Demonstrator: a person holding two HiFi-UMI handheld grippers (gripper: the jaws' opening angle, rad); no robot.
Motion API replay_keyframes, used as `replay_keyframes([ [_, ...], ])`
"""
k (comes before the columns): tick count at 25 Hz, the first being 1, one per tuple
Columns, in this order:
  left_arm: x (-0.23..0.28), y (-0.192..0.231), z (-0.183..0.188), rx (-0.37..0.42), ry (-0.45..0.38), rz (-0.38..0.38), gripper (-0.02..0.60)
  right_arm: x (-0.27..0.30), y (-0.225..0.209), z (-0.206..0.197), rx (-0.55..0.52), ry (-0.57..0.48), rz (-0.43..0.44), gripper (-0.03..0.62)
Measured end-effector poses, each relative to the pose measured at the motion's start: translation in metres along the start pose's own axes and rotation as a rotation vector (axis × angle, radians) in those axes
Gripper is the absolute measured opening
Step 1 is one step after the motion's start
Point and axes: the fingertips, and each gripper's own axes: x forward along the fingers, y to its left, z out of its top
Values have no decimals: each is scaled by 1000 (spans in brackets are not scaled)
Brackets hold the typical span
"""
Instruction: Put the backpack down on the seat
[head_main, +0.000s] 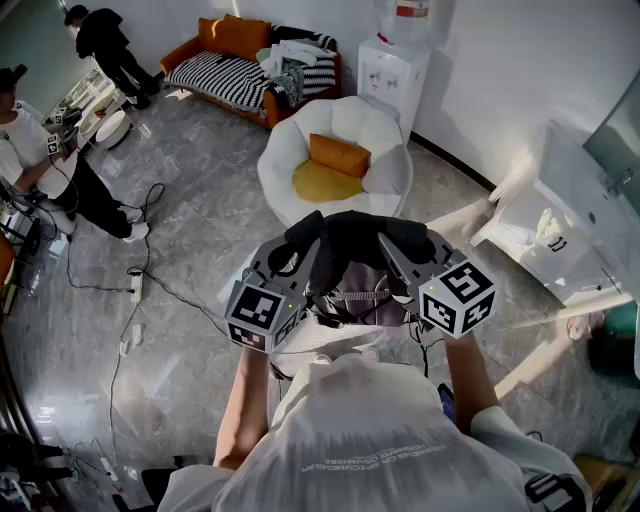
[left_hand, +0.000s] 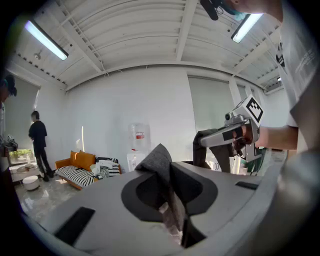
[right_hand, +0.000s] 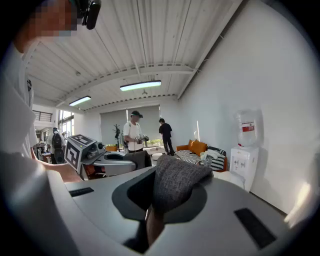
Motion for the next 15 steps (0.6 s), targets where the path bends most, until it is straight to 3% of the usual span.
replay_keyframes([
  [15, -17, 4, 2, 23, 10, -45, 51, 2, 13, 1, 54, -22, -1, 22],
])
